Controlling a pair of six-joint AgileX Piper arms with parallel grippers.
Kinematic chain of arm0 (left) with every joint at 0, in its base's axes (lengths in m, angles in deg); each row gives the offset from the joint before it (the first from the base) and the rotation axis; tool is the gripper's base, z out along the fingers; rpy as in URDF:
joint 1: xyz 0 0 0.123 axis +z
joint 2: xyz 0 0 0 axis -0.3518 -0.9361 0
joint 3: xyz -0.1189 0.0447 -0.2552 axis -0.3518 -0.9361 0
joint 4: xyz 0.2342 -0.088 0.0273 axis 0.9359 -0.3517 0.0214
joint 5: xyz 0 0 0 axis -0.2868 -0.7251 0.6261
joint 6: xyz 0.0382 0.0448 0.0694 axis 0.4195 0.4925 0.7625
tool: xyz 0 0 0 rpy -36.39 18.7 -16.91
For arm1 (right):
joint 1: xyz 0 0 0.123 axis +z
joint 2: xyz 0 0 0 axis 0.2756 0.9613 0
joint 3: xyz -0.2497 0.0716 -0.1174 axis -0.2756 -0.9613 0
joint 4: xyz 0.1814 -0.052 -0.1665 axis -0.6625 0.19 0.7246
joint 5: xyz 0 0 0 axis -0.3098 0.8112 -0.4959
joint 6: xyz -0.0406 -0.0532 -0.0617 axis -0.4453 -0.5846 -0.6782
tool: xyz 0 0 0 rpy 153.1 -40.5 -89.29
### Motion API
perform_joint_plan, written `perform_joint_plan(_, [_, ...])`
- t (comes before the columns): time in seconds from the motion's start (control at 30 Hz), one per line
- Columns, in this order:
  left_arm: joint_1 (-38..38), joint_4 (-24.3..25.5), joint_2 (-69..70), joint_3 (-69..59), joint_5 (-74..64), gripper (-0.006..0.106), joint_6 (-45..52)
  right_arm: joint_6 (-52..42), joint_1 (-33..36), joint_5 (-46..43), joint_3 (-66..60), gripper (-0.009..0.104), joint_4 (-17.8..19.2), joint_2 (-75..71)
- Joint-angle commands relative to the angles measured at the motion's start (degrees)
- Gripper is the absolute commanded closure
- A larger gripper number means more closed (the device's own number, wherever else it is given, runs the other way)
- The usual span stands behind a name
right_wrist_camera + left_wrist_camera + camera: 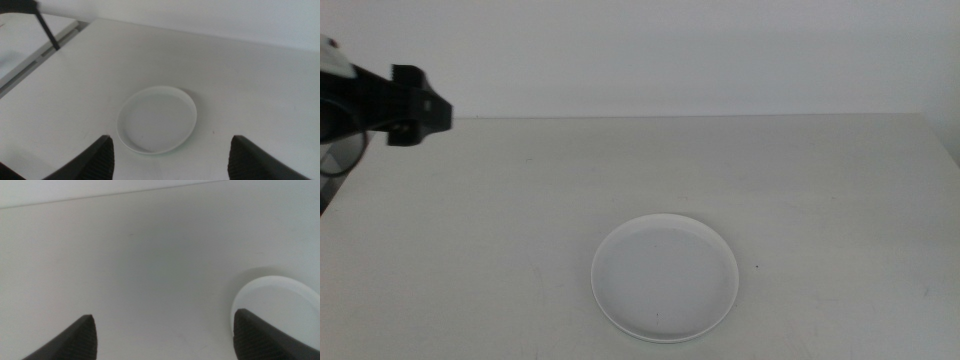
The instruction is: Stack the three bowls on top of each other.
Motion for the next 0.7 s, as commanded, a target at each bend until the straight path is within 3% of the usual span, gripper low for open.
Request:
perform_joint_plan(0.0, [0.15,1.83,2.19,1.9,2.52,-0.002,-1.75,2.76,-0.36,-4.78,1.1,0.038,1.59,4.07])
perform_joint_plan(0.13, [0.15,2.53,3.4,1.9,2.16,-0.002,-1.75,2.76,-0.36,-9.64,1.24,0.038,1.66,9.99])
perform_joint_plan(0.3, [0.15,4.67,3.39,1.9,2.03,-0.002,-1.75,3.97,-1.5,-14.6,2.96,0.038,5.02,17.95])
perform_joint_plan(0.47, [3.72,5.57,4.11,1.88,1.53,-0.002,-2.33,3.82,-9.5,-16.26,6.05,0.038,6.03,21.57])
perform_joint_plan(0.53, [7.07,3.6,6.31,1.43,1.68,-0.002,-1.75,-1.01,-16.37,-13.71,6.32,0.038,4.43,20.69])
perform_joint_plan(0.67, [7.99,2.27,12.57,-3.56,5.26,-0.002,0.25,-9.38,-21.46,-10.81,3.7,0.038,-1.79,16.27])
